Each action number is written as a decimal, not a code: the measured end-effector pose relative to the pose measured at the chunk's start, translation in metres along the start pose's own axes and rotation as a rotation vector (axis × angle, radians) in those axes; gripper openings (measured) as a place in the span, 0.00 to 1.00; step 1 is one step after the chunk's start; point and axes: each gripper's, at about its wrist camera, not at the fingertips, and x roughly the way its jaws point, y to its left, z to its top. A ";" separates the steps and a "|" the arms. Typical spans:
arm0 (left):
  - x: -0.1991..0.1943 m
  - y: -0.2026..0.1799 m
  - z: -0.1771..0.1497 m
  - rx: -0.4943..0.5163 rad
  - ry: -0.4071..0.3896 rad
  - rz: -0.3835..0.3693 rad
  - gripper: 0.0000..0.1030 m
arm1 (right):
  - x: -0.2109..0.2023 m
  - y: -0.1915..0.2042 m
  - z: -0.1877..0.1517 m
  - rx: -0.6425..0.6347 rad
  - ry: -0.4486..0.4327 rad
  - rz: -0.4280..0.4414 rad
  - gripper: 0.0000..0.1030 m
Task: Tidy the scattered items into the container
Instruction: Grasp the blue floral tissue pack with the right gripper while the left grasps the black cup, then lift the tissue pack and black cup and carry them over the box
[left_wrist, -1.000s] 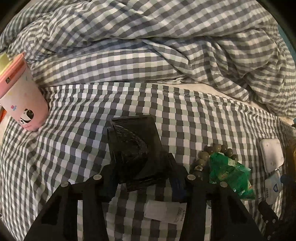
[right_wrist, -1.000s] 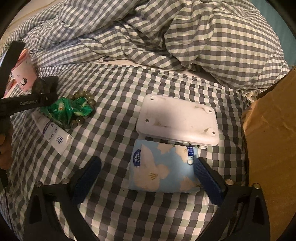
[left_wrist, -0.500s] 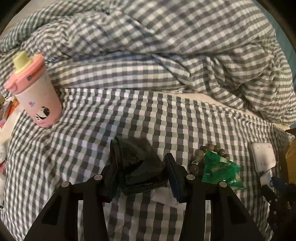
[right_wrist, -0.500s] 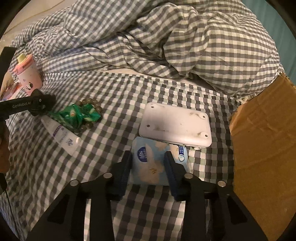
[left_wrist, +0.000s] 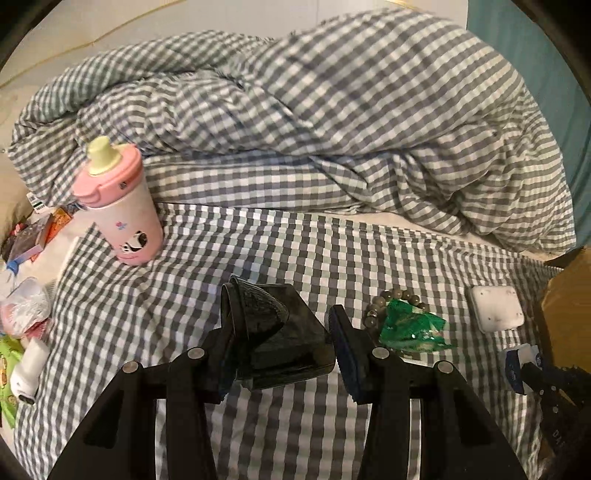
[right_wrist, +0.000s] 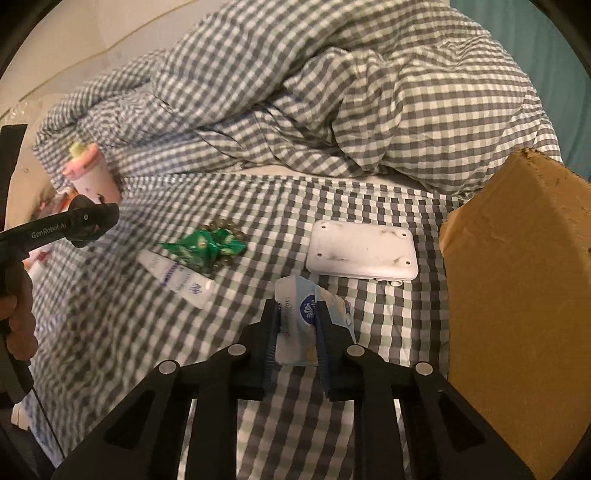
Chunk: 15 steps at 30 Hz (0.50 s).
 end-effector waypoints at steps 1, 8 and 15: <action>-0.005 0.001 0.000 -0.001 -0.007 0.001 0.45 | -0.004 0.001 -0.001 0.000 -0.006 0.003 0.18; -0.050 0.001 -0.003 0.010 -0.074 0.008 0.45 | -0.041 0.005 -0.005 0.002 -0.060 0.037 0.18; -0.101 -0.004 -0.007 0.014 -0.136 0.002 0.45 | -0.090 0.014 -0.005 -0.021 -0.137 0.047 0.18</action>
